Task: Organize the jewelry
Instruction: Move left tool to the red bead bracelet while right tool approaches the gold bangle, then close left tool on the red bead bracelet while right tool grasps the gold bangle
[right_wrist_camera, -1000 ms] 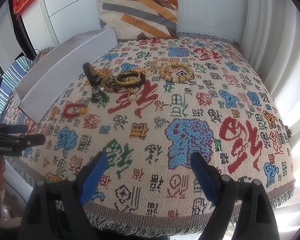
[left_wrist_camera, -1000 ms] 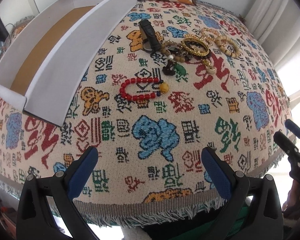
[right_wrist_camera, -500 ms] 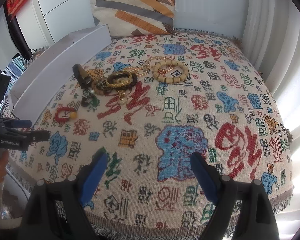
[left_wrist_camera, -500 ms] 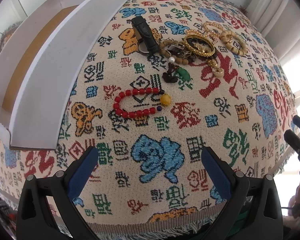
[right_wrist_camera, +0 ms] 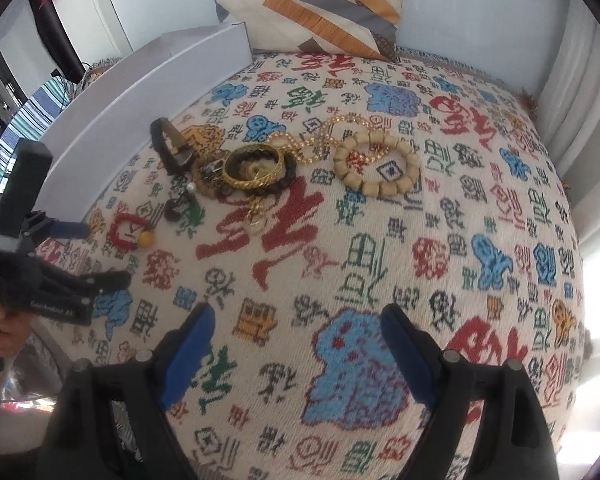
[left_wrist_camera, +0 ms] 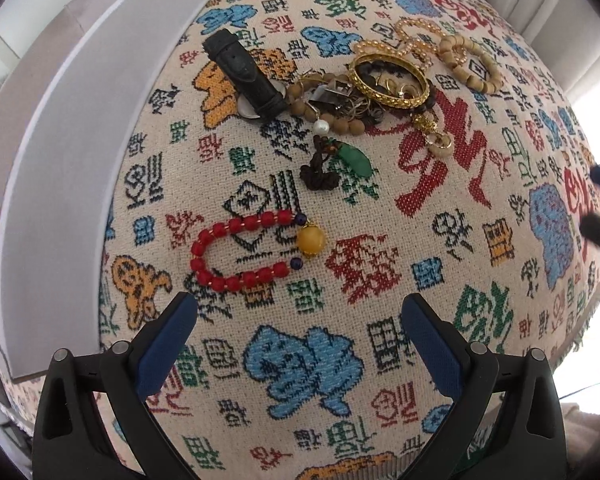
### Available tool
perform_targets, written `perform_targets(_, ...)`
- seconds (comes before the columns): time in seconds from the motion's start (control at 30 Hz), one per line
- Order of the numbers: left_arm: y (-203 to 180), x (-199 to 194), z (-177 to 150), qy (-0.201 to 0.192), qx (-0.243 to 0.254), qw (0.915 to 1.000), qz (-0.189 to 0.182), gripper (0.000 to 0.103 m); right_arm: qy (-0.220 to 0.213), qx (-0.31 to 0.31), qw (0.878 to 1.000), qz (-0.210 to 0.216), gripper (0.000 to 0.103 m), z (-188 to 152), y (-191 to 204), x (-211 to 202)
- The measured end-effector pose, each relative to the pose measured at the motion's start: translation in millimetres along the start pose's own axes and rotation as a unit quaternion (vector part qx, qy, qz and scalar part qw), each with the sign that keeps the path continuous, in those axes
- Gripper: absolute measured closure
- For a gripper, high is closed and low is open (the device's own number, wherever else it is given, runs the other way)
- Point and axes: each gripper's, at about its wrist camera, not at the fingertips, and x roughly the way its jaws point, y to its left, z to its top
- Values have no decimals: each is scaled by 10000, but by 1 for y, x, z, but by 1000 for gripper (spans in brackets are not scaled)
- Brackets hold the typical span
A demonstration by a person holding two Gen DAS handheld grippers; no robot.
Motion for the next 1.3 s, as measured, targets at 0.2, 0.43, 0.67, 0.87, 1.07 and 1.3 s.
perform_targets(0.2, 5, 14, 9, 294, -32, 9995, -146, 2, 337, 372, 9962, 717, 16, 58, -20, 38)
perform_targets(0.43, 40, 10, 29, 629, -394, 9952, -637, 5, 691, 479, 9904, 1095, 16, 105, -11, 58)
perform_targets(0.67, -4, 21, 28, 504, 267, 9983, -117, 21, 772, 198, 9877, 1342, 17, 126, -5, 68)
perform_targets(0.87, -17, 31, 29, 330, 354, 9983, 318, 42, 1170, 597, 9818, 1373, 45, 143, -12, 98)
perform_targets(1.07, -27, 34, 23, 167, 436, 9979, 452, 57, 1370, 143, 9861, 928, 69, 148, 11, 124)
perform_targets(1.3, -10, 29, 36, 207, 305, 9993, -91, 88, 1368, -367, 9895, 294, 97, 146, 24, 142)
